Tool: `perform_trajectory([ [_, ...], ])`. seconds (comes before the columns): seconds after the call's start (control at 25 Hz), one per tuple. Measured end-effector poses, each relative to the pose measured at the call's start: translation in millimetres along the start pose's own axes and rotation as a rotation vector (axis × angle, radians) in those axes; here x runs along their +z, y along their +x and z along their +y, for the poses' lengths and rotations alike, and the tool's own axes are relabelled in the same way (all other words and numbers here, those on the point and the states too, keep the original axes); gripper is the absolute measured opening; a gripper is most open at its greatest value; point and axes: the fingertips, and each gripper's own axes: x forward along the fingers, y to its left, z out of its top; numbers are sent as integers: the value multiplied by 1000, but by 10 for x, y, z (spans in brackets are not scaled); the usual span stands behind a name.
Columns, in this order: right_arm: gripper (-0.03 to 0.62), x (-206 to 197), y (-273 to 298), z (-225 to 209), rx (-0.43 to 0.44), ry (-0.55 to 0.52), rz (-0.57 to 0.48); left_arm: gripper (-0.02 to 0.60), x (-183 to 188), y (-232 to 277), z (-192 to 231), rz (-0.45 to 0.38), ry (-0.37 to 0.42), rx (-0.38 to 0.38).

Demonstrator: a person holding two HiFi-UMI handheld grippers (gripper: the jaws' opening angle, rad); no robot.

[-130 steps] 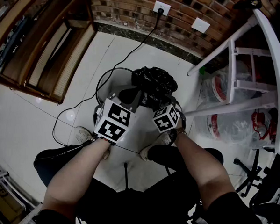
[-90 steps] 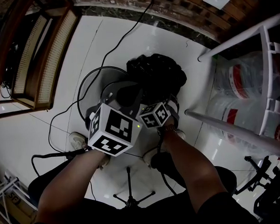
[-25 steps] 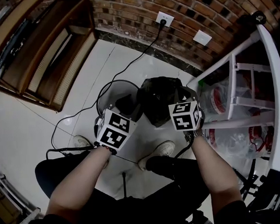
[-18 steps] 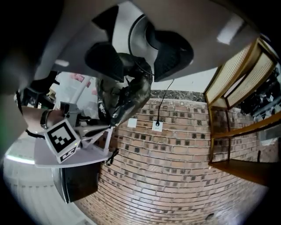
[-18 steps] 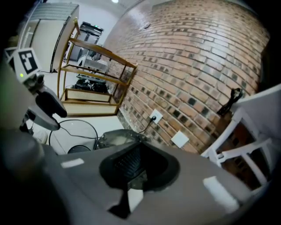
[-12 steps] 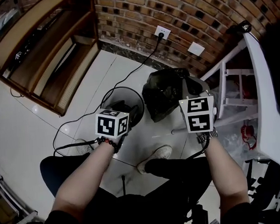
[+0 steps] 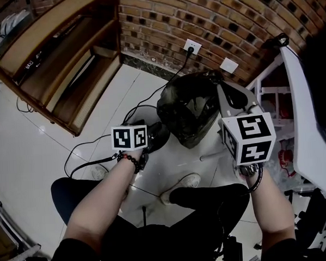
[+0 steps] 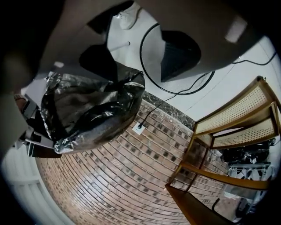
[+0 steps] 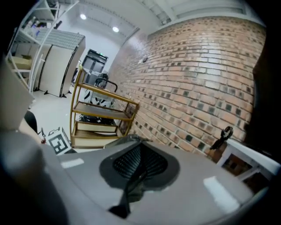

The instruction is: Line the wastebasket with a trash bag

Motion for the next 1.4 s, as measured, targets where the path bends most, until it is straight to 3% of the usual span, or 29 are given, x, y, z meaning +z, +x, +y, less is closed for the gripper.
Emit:
perform_trajectory([
  [0.32,2,380,-147,218,100,91,-67,292,86,-286,121,-45,67,42],
  [0.6,2,272,-40,369,159,168,-38,116,317,-883,351,-98,141,128],
  [0.76,2,-5,54,530,207,214,20,100,485,-1190,473,-107,178,169],
  [1.0,2,-508,189,758,247,273,104,100,515,-1337,606,-45,216,205],
  [1.4,2,-1269,408,917,244,345,214,100,237,-1007,851,139,277,236],
])
